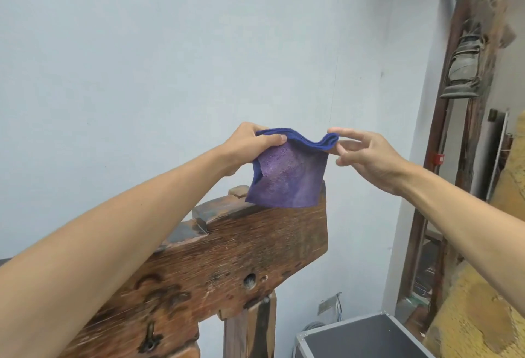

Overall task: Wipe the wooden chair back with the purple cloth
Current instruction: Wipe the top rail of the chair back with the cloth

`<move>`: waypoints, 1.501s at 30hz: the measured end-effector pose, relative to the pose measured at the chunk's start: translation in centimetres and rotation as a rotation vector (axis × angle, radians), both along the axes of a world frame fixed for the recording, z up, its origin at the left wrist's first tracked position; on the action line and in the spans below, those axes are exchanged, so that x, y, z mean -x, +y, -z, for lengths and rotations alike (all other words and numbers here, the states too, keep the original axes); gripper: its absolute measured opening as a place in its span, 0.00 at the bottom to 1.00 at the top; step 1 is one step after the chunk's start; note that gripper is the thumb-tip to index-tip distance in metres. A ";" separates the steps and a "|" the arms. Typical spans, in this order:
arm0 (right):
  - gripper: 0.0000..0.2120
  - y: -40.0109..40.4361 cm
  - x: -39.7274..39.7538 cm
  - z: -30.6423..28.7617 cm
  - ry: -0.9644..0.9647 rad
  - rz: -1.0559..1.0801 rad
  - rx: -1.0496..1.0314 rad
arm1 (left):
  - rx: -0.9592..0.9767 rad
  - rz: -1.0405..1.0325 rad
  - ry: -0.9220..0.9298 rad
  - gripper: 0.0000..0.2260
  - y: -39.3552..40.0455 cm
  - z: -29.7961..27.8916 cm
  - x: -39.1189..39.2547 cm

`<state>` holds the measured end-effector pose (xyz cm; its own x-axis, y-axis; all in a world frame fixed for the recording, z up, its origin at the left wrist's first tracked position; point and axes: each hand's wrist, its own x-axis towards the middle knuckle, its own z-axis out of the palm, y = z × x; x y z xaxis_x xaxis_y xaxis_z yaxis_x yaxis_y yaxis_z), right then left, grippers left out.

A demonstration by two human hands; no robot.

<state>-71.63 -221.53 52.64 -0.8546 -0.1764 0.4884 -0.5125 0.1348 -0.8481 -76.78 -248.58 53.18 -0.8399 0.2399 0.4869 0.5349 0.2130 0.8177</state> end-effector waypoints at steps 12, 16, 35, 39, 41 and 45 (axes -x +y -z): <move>0.04 2.0 8.5 1.4 0.057 0.406 0.045 | 0.105 -0.093 0.068 0.15 3.1 1.4 6.2; 0.03 2.9 13.7 1.9 -0.015 0.382 0.103 | 0.138 -0.205 0.068 0.19 5.6 2.6 10.5; 0.24 -0.3 26.3 7.4 0.035 0.195 -1.145 | 0.801 -0.508 0.061 0.46 13.5 10.0 17.4; 0.24 -0.7 26.2 7.3 0.054 0.164 -1.253 | 0.858 -0.459 0.038 0.52 12.4 10.8 16.4; 0.23 -1.4 26.0 7.4 0.063 0.176 -1.306 | 0.887 -0.439 0.055 0.52 11.9 10.7 16.0; 0.25 -3.1 25.4 7.5 0.102 0.159 -1.319 | 1.008 -0.438 0.113 0.56 10.3 10.8 14.8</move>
<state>-96.98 -224.67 45.10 -0.8799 -0.4659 0.0929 -0.4677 0.8839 0.0033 -91.55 -238.29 42.41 -0.9120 0.2631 0.3147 0.3114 0.9435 0.1137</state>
